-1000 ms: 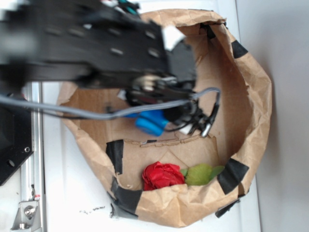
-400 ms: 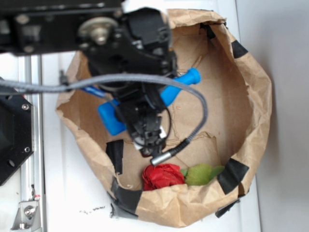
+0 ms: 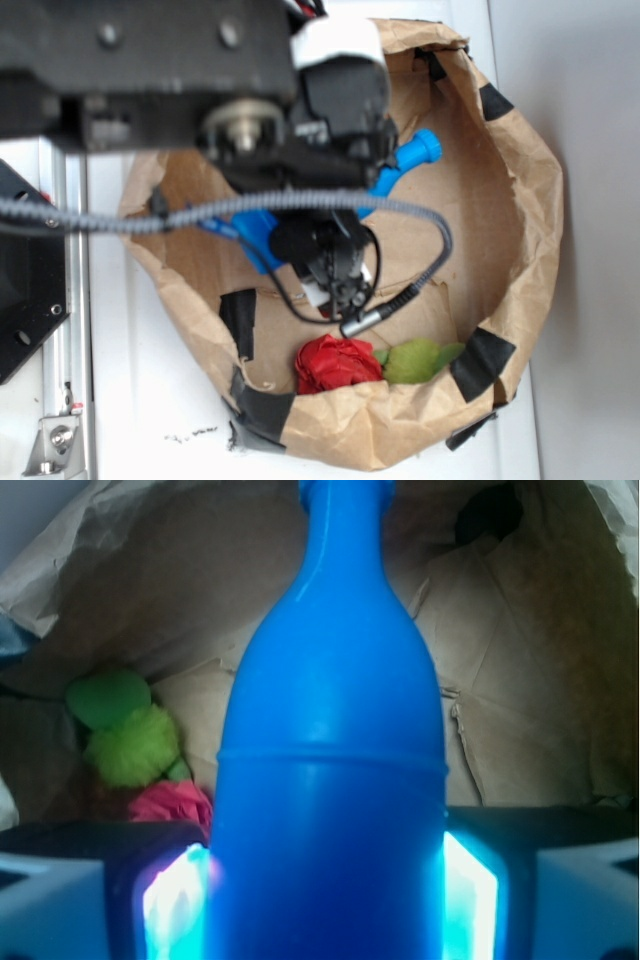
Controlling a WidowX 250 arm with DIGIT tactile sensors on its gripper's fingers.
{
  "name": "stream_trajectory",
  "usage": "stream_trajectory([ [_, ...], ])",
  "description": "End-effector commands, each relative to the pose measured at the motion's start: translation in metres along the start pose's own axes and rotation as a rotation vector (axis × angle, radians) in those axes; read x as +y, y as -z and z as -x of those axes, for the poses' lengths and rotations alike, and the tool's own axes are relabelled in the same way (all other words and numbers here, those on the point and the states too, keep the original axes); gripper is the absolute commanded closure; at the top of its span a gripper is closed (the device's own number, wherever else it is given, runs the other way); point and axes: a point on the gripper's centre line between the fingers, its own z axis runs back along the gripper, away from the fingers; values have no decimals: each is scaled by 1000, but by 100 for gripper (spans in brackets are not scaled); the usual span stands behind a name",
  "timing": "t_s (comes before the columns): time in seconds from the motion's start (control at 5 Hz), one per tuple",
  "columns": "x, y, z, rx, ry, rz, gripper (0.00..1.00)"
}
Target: Grab the blue bottle.
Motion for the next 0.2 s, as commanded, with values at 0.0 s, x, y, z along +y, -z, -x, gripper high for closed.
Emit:
stream_trajectory([
  [0.0,8,-8,-8,-91,-40,-38,100],
])
